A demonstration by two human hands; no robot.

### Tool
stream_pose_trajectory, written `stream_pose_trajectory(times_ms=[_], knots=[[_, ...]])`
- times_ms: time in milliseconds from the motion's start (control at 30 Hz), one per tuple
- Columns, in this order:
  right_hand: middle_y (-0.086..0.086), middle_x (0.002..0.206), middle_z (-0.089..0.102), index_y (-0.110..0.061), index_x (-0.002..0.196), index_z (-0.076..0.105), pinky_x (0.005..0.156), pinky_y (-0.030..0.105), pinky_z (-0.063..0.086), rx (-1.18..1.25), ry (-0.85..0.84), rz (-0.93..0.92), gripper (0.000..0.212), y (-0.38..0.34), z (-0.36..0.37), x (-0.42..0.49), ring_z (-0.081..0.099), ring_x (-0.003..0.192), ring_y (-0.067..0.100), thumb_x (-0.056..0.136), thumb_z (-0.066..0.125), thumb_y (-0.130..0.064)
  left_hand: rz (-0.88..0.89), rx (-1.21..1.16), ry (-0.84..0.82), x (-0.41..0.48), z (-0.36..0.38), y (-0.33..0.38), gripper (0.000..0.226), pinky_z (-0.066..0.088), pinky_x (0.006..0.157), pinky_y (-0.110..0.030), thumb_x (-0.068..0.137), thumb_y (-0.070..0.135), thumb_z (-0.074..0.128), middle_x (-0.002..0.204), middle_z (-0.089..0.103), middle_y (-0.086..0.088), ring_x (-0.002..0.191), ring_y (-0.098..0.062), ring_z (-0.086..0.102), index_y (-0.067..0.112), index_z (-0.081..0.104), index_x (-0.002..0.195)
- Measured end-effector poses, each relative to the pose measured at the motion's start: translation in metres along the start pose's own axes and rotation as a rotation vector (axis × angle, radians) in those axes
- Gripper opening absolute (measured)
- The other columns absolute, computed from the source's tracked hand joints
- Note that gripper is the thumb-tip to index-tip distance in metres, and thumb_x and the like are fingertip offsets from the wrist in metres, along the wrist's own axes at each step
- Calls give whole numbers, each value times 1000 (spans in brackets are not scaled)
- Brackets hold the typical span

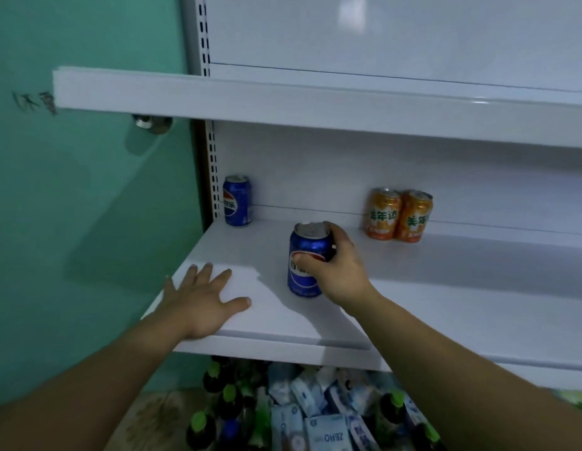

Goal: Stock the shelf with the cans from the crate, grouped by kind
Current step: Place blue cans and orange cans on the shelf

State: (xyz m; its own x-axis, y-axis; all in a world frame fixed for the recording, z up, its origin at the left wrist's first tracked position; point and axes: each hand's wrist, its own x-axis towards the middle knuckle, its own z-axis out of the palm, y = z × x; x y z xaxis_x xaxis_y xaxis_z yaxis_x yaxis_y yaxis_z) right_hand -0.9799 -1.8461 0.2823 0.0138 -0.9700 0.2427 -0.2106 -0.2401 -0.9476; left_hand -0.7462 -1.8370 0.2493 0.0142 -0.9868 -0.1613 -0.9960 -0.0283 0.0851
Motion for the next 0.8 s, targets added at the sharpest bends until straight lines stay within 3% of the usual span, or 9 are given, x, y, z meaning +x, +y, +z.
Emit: stream_pose_trajectory(times_ms=[67,200,267,433,600,800], knots=[[-7,118,56,-33,117,47,93,36,50,-35,-10,-19,55,5,16,21,57,107,16,76,80,-19,5,-14,12,1,3,-4,88,-8,115,-54,77,84,18,160,-14,5,147,-19,-13,39,-4,150],[-17,112,54,-35,125,45,89,26,43,-23,-70,14,57,6,41,61,53,106,11,81,76,-19,9,-19,33,2,5,-5,90,-7,116,-54,77,85,18,160,-14,5,147,-18,-13,39,-4,150],[-14,116,51,-31,136,41,89,25,41,-62,-88,15,63,6,50,82,51,105,10,84,74,-22,6,-27,32,2,5,-5,90,-8,116,-53,77,85,19,159,-15,5,146,-18,-14,39,-4,150],[-4,119,56,-22,136,41,87,26,43,-117,-98,-18,65,14,74,132,54,104,12,81,76,-17,-9,-29,24,5,5,-8,90,-10,116,-53,76,85,18,158,-18,6,146,-16,-17,40,-6,150],[9,132,50,-22,143,33,93,33,48,-241,-42,-21,85,35,95,172,57,112,24,73,81,-17,-13,-49,25,5,9,-10,90,-12,116,-52,76,85,18,158,-19,6,145,-16,-19,40,-7,150],[6,133,51,-23,145,29,99,40,47,-272,-10,-28,85,43,107,202,55,118,25,77,78,-17,-10,-67,44,5,10,-11,95,-12,116,-52,70,87,12,157,-20,7,144,-16,-21,40,-8,149]])
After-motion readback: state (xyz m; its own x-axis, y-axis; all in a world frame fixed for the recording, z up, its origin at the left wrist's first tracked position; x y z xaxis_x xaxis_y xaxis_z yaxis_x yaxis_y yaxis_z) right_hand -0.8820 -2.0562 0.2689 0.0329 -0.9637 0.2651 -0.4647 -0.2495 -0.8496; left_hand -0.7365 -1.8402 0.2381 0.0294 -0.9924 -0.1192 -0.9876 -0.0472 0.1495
